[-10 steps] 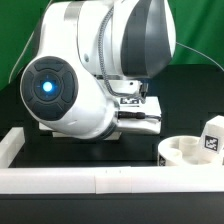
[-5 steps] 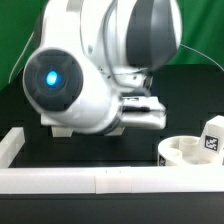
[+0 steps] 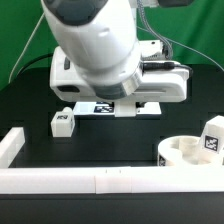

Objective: Assemble stool

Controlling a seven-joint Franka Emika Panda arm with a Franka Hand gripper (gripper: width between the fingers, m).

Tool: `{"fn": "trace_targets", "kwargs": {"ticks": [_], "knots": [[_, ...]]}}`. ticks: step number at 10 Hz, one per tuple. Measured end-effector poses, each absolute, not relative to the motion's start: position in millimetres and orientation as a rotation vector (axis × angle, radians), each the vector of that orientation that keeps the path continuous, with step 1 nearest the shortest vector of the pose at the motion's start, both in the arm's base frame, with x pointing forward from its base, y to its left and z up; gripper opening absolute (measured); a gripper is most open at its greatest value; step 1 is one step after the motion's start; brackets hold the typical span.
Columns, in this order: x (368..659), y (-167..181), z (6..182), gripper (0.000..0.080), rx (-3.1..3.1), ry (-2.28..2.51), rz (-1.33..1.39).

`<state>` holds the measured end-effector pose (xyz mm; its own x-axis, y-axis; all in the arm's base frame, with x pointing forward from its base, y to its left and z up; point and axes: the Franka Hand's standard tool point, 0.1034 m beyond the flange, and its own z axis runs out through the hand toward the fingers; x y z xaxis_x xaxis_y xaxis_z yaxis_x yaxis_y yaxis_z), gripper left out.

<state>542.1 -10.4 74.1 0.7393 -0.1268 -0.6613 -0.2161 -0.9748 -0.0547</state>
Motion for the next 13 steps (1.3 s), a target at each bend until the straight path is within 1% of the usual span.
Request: {"fn": "trace_targets", "kwargs": {"ticks": [1, 2, 3, 4, 5, 6, 7, 8, 10, 11, 12, 13], "knots": [[543.4, -10.0, 74.6, 0.0324, -2.843, 0.286, 0.970], [553.6, -8.4, 76.2, 0.0324, -2.895, 0.291, 0.827], [572.8, 3.5, 96.0, 0.0324, -2.951, 0.291, 0.630], [583.3, 15.7, 119.2, 0.0324, -2.974, 0.276, 0.506], [600.3, 16.9, 128.6, 0.0324, -3.001, 0.278, 0.332], [605.1, 15.4, 130.9, 0.0324, -2.991, 0.320, 0.239], [610.7, 13.5, 130.0, 0.0324, -3.009, 0.325, 0.108], [609.4, 15.1, 128.7, 0.0324, -3.016, 0.324, 0.045], [616.2, 14.4, 128.0, 0.0324, -3.026, 0.330, -0.154], [623.3, 14.5, 130.4, 0.0324, -2.982, 0.379, -0.317], [627.5, 14.8, 128.6, 0.0324, -2.951, 0.426, -0.468], [629.7, 29.1, 123.6, 0.0324, -2.921, 0.471, -0.580]]}}
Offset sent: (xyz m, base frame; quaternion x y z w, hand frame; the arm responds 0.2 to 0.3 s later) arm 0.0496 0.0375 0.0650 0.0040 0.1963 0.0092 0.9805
